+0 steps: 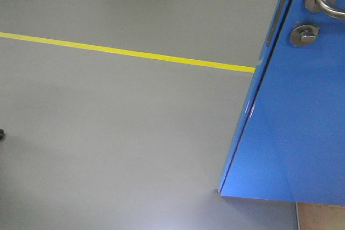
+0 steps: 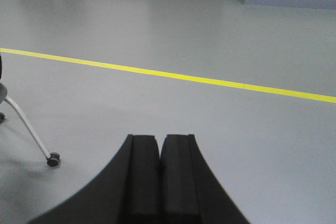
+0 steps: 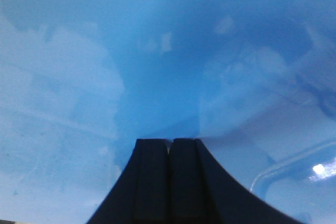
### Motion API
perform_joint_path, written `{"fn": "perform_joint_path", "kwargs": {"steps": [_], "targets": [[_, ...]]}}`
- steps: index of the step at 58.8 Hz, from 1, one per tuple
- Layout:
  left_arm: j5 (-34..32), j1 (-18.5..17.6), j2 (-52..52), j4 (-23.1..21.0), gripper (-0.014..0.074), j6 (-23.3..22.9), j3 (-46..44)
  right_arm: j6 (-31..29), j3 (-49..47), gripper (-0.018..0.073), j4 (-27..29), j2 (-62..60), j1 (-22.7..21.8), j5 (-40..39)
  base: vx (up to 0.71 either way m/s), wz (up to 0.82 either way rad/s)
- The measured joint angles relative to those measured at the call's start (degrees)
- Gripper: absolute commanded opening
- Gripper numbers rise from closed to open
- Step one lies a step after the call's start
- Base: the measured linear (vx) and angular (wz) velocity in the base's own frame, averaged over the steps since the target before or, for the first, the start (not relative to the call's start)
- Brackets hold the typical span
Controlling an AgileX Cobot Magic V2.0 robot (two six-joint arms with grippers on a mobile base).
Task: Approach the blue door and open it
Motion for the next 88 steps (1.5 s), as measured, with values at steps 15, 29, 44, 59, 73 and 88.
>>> {"fn": "perform_joint_path", "kwargs": {"steps": [15,29,44,59,73,88], "targets": [[0.0,0.0,0.0,0.0,0.0073,0.0,0.0,0.0,0.0,0.0008,0.1,0.0,0.0,0.2,0.16,-0.05],[0.0,0.0,0.0,0.0,0.0073,0.0,0.0,0.0,0.0,0.0008,0.1,0.0,0.0,0.0,0.15,-0.04],[0.0,0.0,0.0,0.0,0.0073,0.0,0.0,0.0,0.0,0.0008,0.1,0.1,0.0,-1.1,0.13,-0.06],[0.0,0.0,0.0,0.0,0.0073,0.0,0.0,0.0,0.0,0.0008,0.1,0.1,0.0,-1.0,0.11,-0.08],[0.0,0.0,0.0,0.0,0.0073,0.0,0.0,0.0,0.0,0.0008,0.0,0.1,0.0,-1.3,0.08,-0.06],[0.0,0.0,0.0,0.0,0.0073,0.0,0.0,0.0,0.0,0.0008,-0.2,0.1,0.0,-1.6,0.04,-0.05]]}}
